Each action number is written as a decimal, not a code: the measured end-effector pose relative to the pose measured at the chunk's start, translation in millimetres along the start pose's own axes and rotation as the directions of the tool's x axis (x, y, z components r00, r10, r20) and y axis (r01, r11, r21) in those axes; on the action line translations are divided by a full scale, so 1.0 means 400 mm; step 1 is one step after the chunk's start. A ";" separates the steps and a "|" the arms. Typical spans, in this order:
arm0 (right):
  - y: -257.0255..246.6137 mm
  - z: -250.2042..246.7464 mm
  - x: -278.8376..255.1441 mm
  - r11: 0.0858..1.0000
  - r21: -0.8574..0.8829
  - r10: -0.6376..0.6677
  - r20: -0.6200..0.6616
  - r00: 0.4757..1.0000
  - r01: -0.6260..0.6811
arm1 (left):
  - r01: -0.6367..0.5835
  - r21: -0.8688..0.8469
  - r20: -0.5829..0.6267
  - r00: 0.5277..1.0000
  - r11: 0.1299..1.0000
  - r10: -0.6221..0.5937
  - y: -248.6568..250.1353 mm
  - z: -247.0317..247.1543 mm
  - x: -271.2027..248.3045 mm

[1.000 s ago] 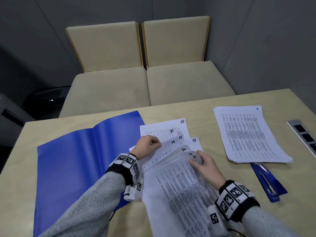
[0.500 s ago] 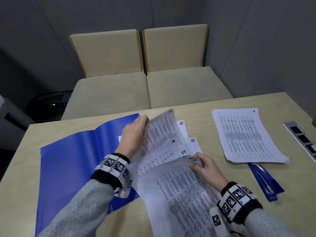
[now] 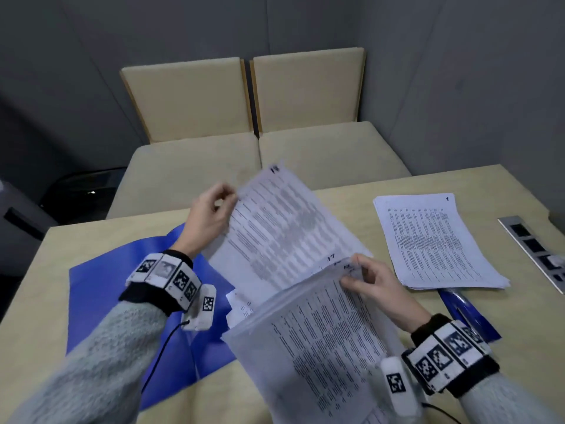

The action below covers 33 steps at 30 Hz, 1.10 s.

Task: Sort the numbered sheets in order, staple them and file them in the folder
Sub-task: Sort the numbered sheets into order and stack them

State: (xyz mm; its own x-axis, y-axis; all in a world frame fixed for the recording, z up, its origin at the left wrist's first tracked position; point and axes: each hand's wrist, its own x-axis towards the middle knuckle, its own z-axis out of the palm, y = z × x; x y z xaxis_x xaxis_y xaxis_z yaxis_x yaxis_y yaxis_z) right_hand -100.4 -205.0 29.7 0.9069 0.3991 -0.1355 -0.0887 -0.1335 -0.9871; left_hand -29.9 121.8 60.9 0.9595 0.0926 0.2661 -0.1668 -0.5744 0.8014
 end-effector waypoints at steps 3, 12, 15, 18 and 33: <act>-0.016 0.015 0.020 0.999 0.032 0.014 -0.005 1.000 -0.013 | 0.082 -0.012 0.193 0.978 0.997 -0.078 -0.045 0.077 -0.056; 0.094 0.070 0.086 0.911 -0.379 0.088 -0.200 0.976 -0.160 | 0.270 -0.044 0.473 0.854 0.962 -0.218 -0.122 0.220 -0.198; 0.111 0.061 0.076 0.949 -0.287 0.091 -0.146 0.985 -0.130 | 0.280 0.033 0.409 0.872 0.959 -0.269 -0.125 0.227 -0.191; 0.124 0.049 0.052 0.942 -0.317 0.060 -0.168 0.984 -0.112 | 0.215 0.354 0.219 0.927 0.910 -0.304 -0.143 0.228 -0.178; 0.165 0.035 0.000 0.969 -0.094 0.190 -0.298 0.935 -0.227 | -0.109 0.445 0.341 0.938 0.889 -0.056 -0.127 0.240 -0.215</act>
State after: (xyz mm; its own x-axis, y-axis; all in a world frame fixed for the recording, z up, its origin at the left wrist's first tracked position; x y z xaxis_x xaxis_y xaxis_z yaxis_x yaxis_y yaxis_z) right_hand -111.9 -201.1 -36.6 0.9544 0.0775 -0.2883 -0.2525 -0.3055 -0.9181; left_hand -82.0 64.8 -54.2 0.9871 -0.1583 0.0223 -0.1515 -0.8824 0.4454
